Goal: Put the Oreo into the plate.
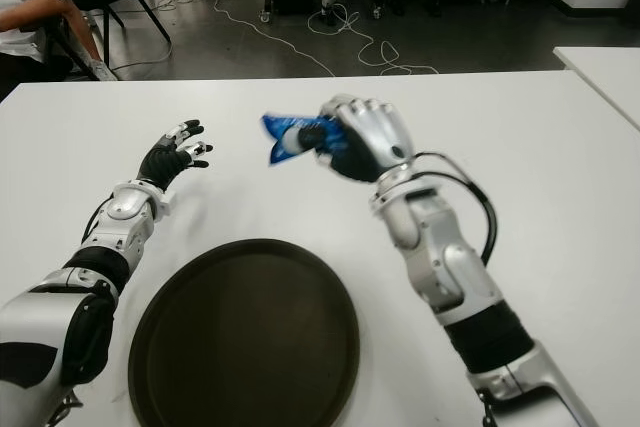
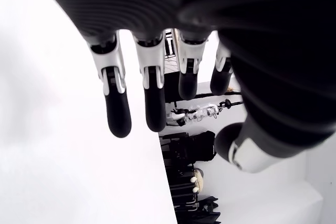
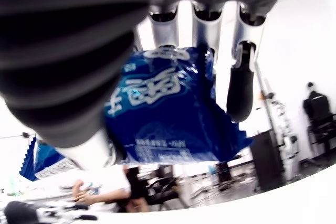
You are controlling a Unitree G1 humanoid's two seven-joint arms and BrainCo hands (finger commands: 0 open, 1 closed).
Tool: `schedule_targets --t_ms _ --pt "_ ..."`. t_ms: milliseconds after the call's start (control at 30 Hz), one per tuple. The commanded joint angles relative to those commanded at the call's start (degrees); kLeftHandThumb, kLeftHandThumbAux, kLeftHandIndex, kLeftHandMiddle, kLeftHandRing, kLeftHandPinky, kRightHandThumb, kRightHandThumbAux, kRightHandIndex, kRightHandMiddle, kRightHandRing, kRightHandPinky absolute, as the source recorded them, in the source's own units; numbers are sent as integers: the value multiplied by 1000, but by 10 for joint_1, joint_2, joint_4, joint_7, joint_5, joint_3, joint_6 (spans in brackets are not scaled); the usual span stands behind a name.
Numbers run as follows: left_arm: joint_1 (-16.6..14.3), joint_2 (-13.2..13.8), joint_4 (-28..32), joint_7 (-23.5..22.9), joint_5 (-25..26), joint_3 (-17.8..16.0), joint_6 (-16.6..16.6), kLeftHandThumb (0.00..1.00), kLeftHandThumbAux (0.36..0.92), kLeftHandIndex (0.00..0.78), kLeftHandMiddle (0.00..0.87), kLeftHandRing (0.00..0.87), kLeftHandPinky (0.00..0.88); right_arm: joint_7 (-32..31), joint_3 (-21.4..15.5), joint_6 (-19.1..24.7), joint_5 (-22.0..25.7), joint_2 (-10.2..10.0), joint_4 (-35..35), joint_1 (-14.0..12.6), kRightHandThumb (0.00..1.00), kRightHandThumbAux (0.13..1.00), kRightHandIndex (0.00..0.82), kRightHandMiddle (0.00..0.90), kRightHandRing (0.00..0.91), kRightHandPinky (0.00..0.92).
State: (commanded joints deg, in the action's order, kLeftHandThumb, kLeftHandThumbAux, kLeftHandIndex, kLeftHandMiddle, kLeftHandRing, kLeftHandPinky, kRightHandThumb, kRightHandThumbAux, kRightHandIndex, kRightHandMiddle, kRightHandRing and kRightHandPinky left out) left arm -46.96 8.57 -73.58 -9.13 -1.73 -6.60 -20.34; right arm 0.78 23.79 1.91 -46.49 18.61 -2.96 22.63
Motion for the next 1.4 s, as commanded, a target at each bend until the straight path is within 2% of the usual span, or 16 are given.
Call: schedule_targets --t_ms 167,267,567,800,1033,1233,1400 --pt "0 0 0 0 1 -1 1 233 665 46 109 223 328 -21 21 -34 -12 17 -12 -7 693 727 432 714 699 678" --pt "-1 0 0 1 0 0 2 240 671 45 109 220 321 -39 30 -48 -17 20 -21 -12 694 727 432 707 696 683" --pt "-1 -1 0 4 0 0 3 252 667 52 116 234 329 -92 28 -122 31 35 -41 -18 695 727 430 690 688 679" --pt "-2 -1 0 6 -1 1 5 249 658 52 110 229 326 -104 23 -164 64 32 -38 -21 693 728 429 696 698 693" --pt "-3 -2 -1 5 1 -1 8 243 661 47 106 221 317 -119 19 -172 84 23 -52 -29 693 728 430 724 725 720" --pt "-3 -4 -1 6 2 -2 7 243 668 48 112 229 329 -162 11 -182 118 31 -76 -27 695 726 432 724 726 717" --pt "-2 -5 0 7 1 -1 5 240 666 49 111 227 321 -165 18 -209 118 36 -54 -36 695 726 431 709 706 673"
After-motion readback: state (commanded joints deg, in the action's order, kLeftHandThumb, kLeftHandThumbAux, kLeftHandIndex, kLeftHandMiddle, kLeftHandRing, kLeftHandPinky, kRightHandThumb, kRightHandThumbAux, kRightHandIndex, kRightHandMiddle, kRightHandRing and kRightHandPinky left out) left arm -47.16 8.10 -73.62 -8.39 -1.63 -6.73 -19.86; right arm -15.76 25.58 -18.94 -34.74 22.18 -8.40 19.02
